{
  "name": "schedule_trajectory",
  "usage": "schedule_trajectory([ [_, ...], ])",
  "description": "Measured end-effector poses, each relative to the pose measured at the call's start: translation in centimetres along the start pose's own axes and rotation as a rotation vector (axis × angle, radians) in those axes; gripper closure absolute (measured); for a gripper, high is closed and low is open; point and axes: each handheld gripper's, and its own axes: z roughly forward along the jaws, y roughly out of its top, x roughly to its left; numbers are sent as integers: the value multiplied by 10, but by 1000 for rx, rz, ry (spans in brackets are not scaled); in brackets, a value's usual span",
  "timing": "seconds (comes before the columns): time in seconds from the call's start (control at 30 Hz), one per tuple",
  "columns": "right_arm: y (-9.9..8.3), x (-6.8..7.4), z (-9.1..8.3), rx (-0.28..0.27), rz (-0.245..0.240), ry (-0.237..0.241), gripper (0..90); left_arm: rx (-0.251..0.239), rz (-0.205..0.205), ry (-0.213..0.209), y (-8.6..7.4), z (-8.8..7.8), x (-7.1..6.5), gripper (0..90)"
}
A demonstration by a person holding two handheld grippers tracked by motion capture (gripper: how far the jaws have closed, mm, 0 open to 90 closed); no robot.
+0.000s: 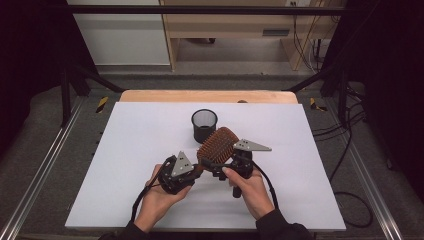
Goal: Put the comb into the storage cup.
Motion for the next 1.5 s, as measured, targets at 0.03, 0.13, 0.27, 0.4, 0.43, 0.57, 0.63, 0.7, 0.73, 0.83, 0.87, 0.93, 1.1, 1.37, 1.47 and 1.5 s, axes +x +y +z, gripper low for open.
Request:
schedule_trajectory([
  [0.03, 1, 0, 0, -1, 1, 0, 138, -3, -2, 1, 0, -1, 0, 731],
  [0.13, 5, 1, 1, -11, 6, 6, 154, -19, -5, 10, 1, -3, 2, 731],
  [0.27, 11, 2, 2, -39, 15, 11, 183, -36, -16, 17, 1, -5, 3, 731],
  [0.4, 16, 4, 3, -54, 16, 18, 210, -61, -17, 33, 1, -7, 4, 731],
  [0.43, 17, 5, 3, -58, 11, 18, 218, -66, -18, 35, 1, -8, 4, 731],
  [0.57, 21, 6, 3, -78, 20, 20, 265, -88, -26, 47, 0, -10, 5, 730],
  [0.63, 23, 6, 3, -87, 30, 22, 293, -100, -27, 54, 0, -11, 5, 730],
  [0.7, 25, 7, 3, -96, 34, 22, 327, -116, -29, 64, -1, -12, 5, 730],
  [0.73, 26, 7, 3, -100, 37, 22, 340, -122, -29, 66, -1, -12, 5, 730],
  [0.83, 28, 9, 3, -108, 45, 31, 354, -133, -32, 71, -2, -13, 5, 730],
  [0.87, 29, 9, 3, -108, 41, 29, 356, -136, -36, 70, -2, -13, 6, 730],
  [0.93, 30, 10, 4, -105, 43, 27, 362, -143, -44, 65, -3, -13, 6, 729],
  [1.1, 32, 11, 6, -112, 56, 31, 389, -155, -62, 61, -4, -13, 7, 729],
  [1.37, 33, 14, 10, -113, 71, 26, 446, -150, -81, 70, -7, -11, 9, 729],
  [1.47, 35, 18, 11, -97, 48, 18, 463, -153, -85, 71, -8, -10, 10, 729],
  [1.5, 36, 19, 11, -96, 42, 13, 468, -156, -88, 73, -8, -10, 10, 729],
])
